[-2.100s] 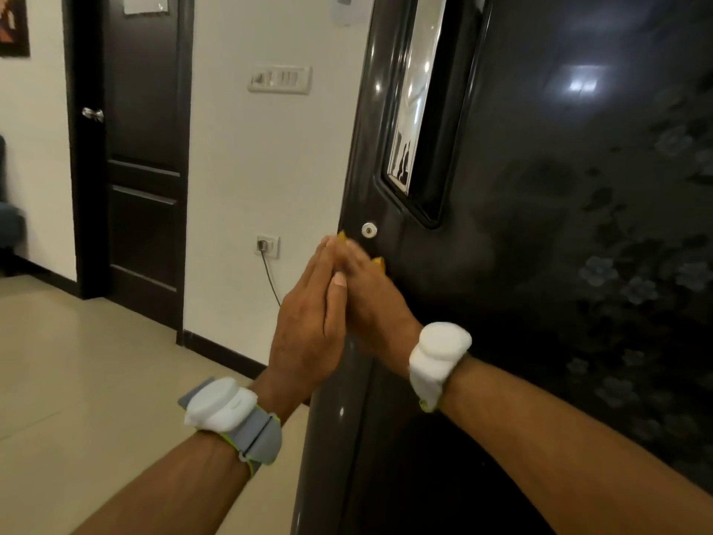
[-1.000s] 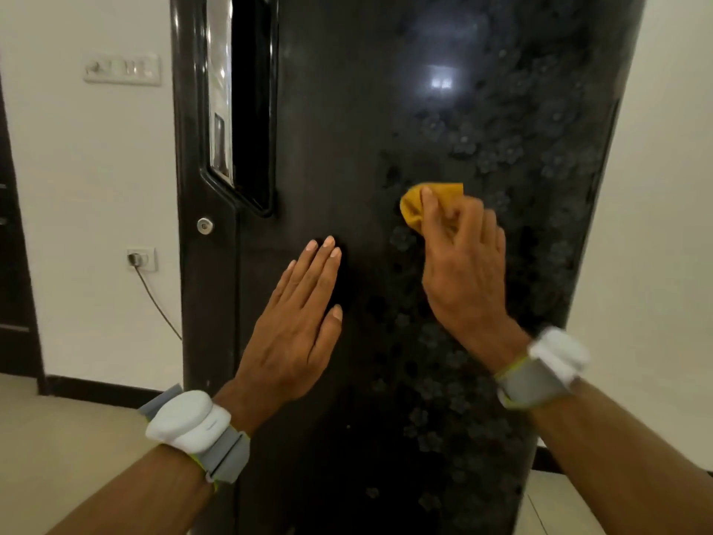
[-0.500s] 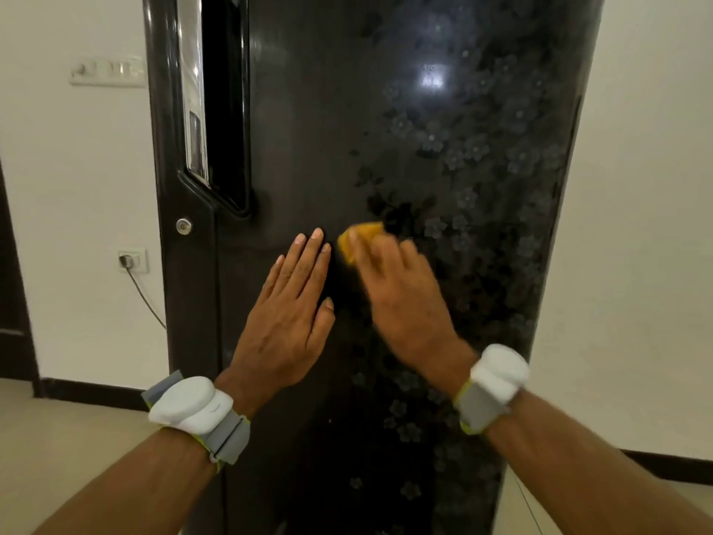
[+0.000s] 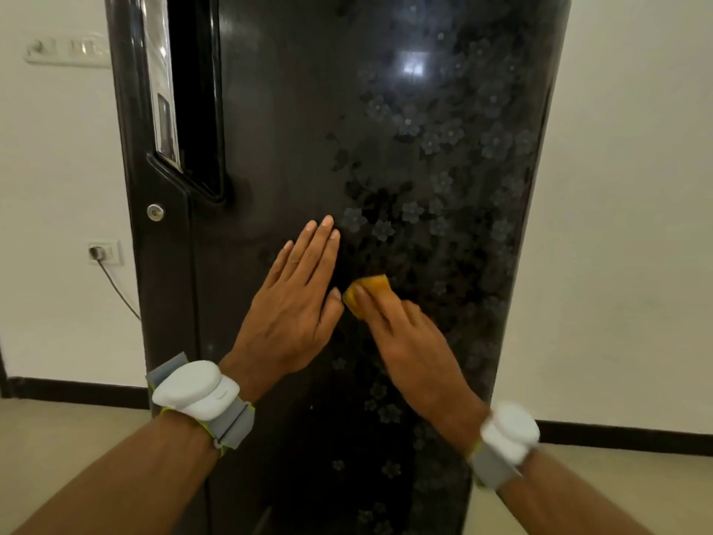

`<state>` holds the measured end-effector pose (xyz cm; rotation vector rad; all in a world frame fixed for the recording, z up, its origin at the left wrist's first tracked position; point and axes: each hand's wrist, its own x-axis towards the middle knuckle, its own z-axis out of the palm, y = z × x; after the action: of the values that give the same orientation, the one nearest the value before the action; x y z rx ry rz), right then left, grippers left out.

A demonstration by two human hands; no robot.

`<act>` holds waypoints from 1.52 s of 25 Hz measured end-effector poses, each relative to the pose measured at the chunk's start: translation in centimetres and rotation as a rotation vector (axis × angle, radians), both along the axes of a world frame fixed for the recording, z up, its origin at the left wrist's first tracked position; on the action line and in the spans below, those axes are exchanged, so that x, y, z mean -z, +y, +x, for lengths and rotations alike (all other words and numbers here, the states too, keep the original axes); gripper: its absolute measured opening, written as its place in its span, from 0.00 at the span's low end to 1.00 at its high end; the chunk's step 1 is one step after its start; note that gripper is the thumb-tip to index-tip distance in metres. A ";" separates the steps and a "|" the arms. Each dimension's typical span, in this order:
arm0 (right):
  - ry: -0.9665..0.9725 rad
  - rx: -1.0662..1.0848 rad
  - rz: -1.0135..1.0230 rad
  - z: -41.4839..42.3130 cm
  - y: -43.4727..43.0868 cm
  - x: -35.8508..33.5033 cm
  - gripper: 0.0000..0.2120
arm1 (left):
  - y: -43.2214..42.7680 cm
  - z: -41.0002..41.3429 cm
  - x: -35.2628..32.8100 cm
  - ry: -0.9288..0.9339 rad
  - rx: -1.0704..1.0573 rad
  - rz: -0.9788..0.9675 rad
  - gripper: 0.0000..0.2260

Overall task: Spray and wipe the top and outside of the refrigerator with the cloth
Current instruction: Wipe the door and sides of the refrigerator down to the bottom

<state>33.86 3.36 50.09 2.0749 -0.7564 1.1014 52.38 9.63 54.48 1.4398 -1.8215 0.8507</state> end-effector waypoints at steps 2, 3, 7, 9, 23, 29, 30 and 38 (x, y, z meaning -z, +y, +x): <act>-0.239 -0.090 0.232 -3.2 0.3 -0.1 0.20 | 0.0 0.7 0.2 -0.012 -0.003 0.015 0.28; -0.421 -0.047 0.243 -3.6 0.0 -2.3 0.23 | -0.1 0.8 0.2 -0.019 -0.001 0.019 0.28; -0.363 0.081 0.014 1.0 -0.7 -7.7 0.30 | -0.2 -0.3 0.5 0.021 -0.017 0.017 0.29; -0.027 -0.018 0.049 0.4 -0.1 -2.3 0.26 | -0.1 -0.7 0.7 0.019 -0.041 0.006 0.30; -0.770 -0.090 0.383 -7.7 -0.5 -0.9 0.23 | -1.5 -4.3 3.0 -0.133 0.003 0.002 0.29; -0.303 -0.016 0.157 -5.5 -2.3 0.0 0.31 | -2.5 -5.2 3.7 -0.108 -0.029 -0.032 0.30; -0.202 -0.014 0.174 -6.6 -1.7 3.6 0.32 | -2.5 -5.2 3.8 -0.109 -0.031 -0.029 0.30; -0.560 -0.011 0.162 -4.4 -1.1 4.8 0.29 | -2.7 -5.3 3.7 -0.095 -0.042 -0.067 0.30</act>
<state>29.44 2.21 45.25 1.9071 -1.1300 1.7071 47.11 6.95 50.77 1.4211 -1.8195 1.0072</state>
